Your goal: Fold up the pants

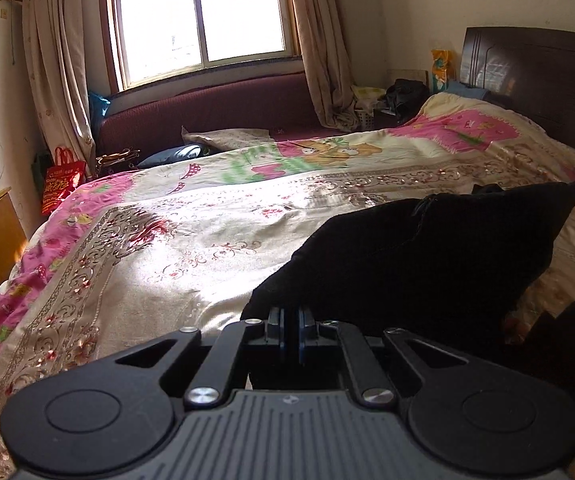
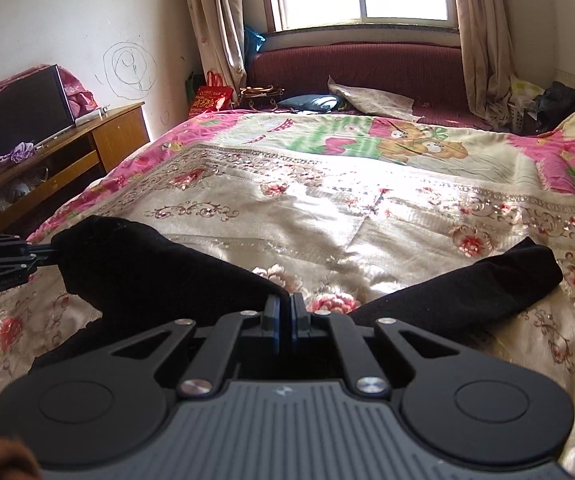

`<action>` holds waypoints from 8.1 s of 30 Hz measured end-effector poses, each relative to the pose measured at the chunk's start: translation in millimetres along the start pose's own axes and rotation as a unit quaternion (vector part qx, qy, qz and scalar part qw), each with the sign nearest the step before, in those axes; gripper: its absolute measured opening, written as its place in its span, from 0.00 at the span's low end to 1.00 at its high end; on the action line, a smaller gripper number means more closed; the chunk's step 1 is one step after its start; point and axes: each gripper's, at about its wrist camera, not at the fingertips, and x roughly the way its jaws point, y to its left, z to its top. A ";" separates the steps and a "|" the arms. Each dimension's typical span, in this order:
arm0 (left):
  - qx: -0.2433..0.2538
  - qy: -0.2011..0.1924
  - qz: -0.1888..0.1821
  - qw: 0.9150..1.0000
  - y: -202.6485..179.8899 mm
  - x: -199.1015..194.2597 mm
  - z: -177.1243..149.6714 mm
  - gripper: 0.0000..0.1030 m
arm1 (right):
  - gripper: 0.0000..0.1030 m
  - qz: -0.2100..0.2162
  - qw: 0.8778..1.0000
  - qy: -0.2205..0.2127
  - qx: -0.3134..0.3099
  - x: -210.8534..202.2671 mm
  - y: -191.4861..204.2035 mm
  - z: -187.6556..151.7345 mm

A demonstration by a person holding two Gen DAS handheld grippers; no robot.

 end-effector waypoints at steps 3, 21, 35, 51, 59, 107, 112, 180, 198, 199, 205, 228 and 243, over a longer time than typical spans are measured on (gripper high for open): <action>0.023 0.017 0.003 1.000 -15.3 -17.3 -22.0 0.22 | 0.05 0.012 0.999 0.036 0.013 -11.2 13.0 -38.0; 0.001 0.108 0.025 0.994 -32.4 -47.6 -141.0 0.22 | 0.00 0.010 0.990 0.143 0.007 -6.2 68.0 -162.9; 0.045 0.087 0.028 0.995 -46.4 -46.0 -138.8 0.47 | 0.39 0.063 0.957 0.039 -0.282 22.5 188.9 -145.6; 0.029 0.046 0.005 0.999 -38.4 -56.7 -134.4 0.49 | 0.10 0.167 0.980 0.103 -0.042 101.3 193.5 -74.1; 0.103 -0.015 0.072 0.992 -53.1 -42.3 -116.2 0.50 | 0.10 0.189 0.977 0.094 -0.019 87.7 211.3 -45.7; 0.115 0.060 -0.069 0.989 -150.6 7.1 -78.5 0.39 | 0.25 -0.158 0.944 0.003 0.289 70.0 -147.6 -95.6; 0.114 0.062 -0.131 0.983 -202.9 35.0 -69.4 0.39 | 0.26 -0.194 0.924 -0.010 0.330 111.6 -213.4 -81.1; 0.299 0.069 -0.197 0.931 -360.2 3.8 -66.4 0.55 | 0.31 -0.200 0.801 -0.184 0.533 -151.2 -263.2 -293.7; 0.300 0.062 -0.193 0.932 -362.8 -3.5 -61.0 0.56 | 0.10 -0.100 0.788 -0.229 0.562 -136.2 -275.2 -285.0; 0.299 0.054 -0.200 0.932 -363.0 -7.1 -57.4 0.56 | 0.09 -0.087 0.791 -0.251 0.550 -152.2 -267.6 -279.6; 0.297 0.040 -0.219 0.928 -376.4 -8.4 -56.7 0.63 | 0.09 -0.141 0.814 -0.235 0.512 -189.3 -254.3 -266.9; 0.237 0.101 -0.230 0.939 -372.0 21.3 -82.3 0.70 | 0.09 -0.101 0.796 -0.250 0.541 -165.5 -244.7 -286.7; 0.170 0.071 -0.229 0.956 -319.9 0.7 -88.3 0.74 | 0.09 -0.020 0.919 -0.190 0.344 -127.6 -116.0 -118.0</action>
